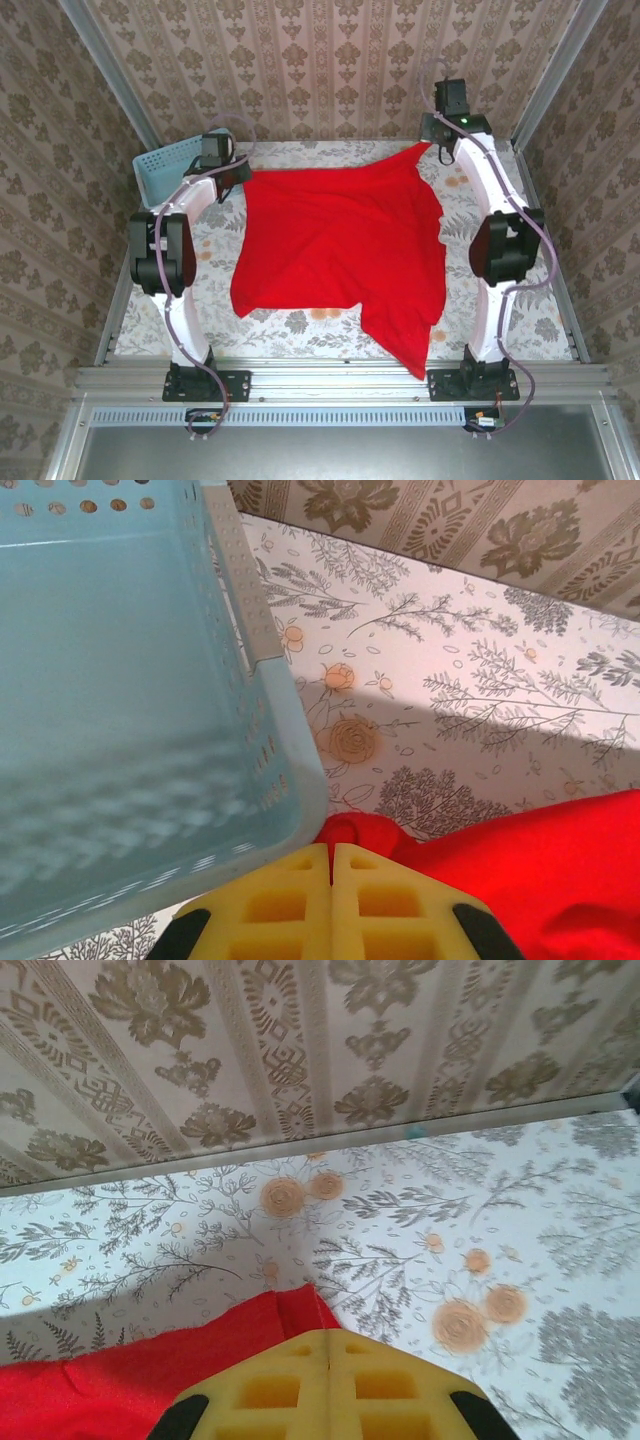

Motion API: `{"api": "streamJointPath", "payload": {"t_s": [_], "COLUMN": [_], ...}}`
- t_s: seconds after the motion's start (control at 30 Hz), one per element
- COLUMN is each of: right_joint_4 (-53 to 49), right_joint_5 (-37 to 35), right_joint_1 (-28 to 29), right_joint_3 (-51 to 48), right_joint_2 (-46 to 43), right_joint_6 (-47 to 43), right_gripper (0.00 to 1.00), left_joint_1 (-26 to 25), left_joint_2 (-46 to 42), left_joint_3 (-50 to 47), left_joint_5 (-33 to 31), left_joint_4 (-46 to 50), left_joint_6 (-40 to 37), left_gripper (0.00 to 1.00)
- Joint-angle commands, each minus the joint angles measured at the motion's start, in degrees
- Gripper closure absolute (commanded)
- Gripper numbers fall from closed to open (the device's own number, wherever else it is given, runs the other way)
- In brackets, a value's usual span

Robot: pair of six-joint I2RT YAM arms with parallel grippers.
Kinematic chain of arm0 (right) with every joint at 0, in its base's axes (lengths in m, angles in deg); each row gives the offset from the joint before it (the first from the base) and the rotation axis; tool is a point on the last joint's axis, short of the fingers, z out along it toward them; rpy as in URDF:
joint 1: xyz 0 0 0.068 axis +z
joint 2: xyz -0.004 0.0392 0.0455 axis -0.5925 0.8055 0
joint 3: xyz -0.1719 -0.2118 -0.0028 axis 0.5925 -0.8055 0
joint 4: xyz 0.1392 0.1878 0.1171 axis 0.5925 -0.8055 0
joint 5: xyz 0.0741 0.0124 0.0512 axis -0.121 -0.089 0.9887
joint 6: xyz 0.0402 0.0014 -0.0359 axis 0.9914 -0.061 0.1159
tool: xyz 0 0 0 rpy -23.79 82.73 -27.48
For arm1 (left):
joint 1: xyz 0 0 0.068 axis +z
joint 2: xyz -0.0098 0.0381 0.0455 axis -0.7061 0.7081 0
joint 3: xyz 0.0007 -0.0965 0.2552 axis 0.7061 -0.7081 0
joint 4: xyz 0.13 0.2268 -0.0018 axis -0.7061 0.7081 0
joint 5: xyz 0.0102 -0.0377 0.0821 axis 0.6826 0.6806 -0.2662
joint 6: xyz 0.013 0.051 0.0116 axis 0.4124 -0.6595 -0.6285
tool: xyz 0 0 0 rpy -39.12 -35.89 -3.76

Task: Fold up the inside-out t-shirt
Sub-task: Fold the T-shirt at the center of the table.

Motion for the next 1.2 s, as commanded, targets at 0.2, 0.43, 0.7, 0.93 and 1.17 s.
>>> {"api": "streamJointPath", "payload": {"t_s": [0.2, 0.43, 0.7, 0.93, 1.17], "right_joint_4": [8.76, 8.66, 7.81, 8.90, 4.17], "right_joint_5": [-3.75, -4.02, -2.01, 0.04, 2.18], "right_joint_1": [-0.70, -2.38, -2.12, -1.60, -0.30], "right_joint_3": [-14.65, -14.00, -17.95, -31.98, -42.20], "right_joint_2": [-12.87, -14.90, -20.19, -29.18, -34.25], "right_joint_6": [2.93, 3.79, 4.49, 8.32, 15.79], "right_gripper": [1.00, 1.00, 1.00, 1.00, 1.00], "left_joint_1": [1.92, 2.28, 1.79, 1.67, 2.17], "left_joint_2": [1.62, 1.77, -0.69, -3.98, -6.91], "left_joint_3": [0.27, 1.05, -3.33, -9.29, -15.42], "left_joint_5": [2.42, 2.77, 4.58, 4.82, 4.92], "left_joint_4": [-6.03, -6.17, -9.17, -11.97, -13.53], "left_joint_6": [-4.49, -6.19, -5.25, -4.41, -1.29], "left_gripper": [1.00, 1.00, 1.00, 1.00, 1.00]}}
